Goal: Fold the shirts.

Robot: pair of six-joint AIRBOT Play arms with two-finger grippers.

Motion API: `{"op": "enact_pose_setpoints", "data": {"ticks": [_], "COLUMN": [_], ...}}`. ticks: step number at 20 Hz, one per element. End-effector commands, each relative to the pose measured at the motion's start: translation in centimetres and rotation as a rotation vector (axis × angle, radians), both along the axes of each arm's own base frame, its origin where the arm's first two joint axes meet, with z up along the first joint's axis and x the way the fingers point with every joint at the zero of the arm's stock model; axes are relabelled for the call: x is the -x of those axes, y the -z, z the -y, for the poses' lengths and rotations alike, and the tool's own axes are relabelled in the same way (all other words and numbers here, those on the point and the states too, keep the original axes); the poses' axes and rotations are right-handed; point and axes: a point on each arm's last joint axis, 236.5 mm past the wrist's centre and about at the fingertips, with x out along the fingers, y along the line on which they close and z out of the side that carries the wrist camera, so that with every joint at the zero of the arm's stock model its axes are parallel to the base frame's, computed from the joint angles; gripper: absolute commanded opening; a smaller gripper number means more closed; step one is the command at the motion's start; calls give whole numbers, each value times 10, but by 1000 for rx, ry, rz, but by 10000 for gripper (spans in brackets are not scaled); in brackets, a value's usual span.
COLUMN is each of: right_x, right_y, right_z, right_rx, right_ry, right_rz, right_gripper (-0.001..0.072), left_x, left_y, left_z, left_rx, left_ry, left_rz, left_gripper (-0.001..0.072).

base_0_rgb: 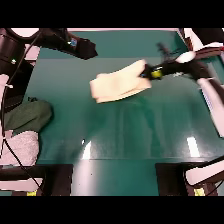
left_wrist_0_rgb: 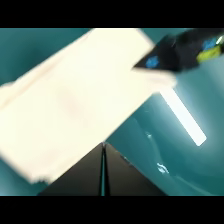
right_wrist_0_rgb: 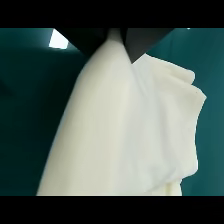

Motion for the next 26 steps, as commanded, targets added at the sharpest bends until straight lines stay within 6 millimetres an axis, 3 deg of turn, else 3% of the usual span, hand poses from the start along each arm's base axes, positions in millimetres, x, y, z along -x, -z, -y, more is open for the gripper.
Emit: {"op": "enact_pose_setpoints", "data": {"ticks": [1,4,5,7,10,12,14,18,20,22,26], "right_x": [10,32,41,60,76,74,66,49,51,62,106], "right_y": [-41,-74,-80,-87,-92,-102,-124,-197,-225,-227,-206], "right_z": [167,298,333,389,437,454,457,446,440,442,459], "right_rx": [167,198,197,167,98,78,74,140,167,206,381], "right_ry": [253,544,629,773,908,962,959,893,861,855,853], "right_rz": [46,113,128,152,186,244,320,473,515,478,325], "right_gripper": [18,18,18,18,18,18,18,18,18,18,18], "left_x": [9,9,8,6,4,4,4,4,5,7,9], "left_y": [-6,-8,-9,-12,-13,-13,-13,-13,-12,-10,-8], "left_z": [22,23,23,23,24,24,24,24,23,23,23], "left_rx": [16,31,34,47,61,62,62,60,55,49,42], "left_ry": [38,31,28,16,3,3,2,3,8,12,17], "left_rz": [26,24,28,31,27,26,26,25,21,14,6], "left_gripper": [27,27,27,27,27,27,27,27,27,27,27]}}
